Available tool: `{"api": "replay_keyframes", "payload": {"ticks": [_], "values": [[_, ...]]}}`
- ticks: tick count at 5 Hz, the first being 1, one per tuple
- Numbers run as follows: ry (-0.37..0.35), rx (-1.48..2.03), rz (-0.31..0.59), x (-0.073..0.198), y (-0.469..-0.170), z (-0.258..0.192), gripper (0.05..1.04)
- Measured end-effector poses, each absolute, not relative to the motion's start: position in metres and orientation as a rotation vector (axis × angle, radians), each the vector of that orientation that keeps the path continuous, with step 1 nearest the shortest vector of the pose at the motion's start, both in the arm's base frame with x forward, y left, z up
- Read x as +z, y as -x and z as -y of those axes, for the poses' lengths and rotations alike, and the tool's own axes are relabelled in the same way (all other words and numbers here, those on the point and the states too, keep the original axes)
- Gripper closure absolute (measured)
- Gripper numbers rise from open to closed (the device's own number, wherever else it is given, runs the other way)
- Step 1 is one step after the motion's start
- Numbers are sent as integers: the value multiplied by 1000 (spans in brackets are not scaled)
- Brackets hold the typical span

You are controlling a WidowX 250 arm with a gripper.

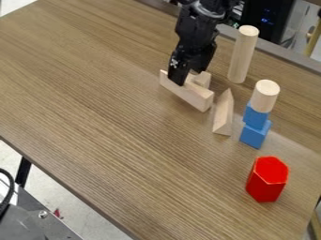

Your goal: Put down the triangle and then moved the arch and triangle to center of table

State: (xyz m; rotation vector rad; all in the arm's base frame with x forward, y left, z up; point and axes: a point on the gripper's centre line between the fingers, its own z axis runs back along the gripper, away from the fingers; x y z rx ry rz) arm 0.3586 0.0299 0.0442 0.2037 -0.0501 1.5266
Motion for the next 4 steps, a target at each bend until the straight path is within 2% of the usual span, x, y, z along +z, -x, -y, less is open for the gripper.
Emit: {"api": "replay_keyframes", "payload": {"ticks": [2, 3, 4], "values": [[-219, 1521, 49, 38, -353, -31, 85], [-216, 1526, 37, 35, -345, -30, 130], [-197, 1519, 59, 34, -340, -30, 294]]}}
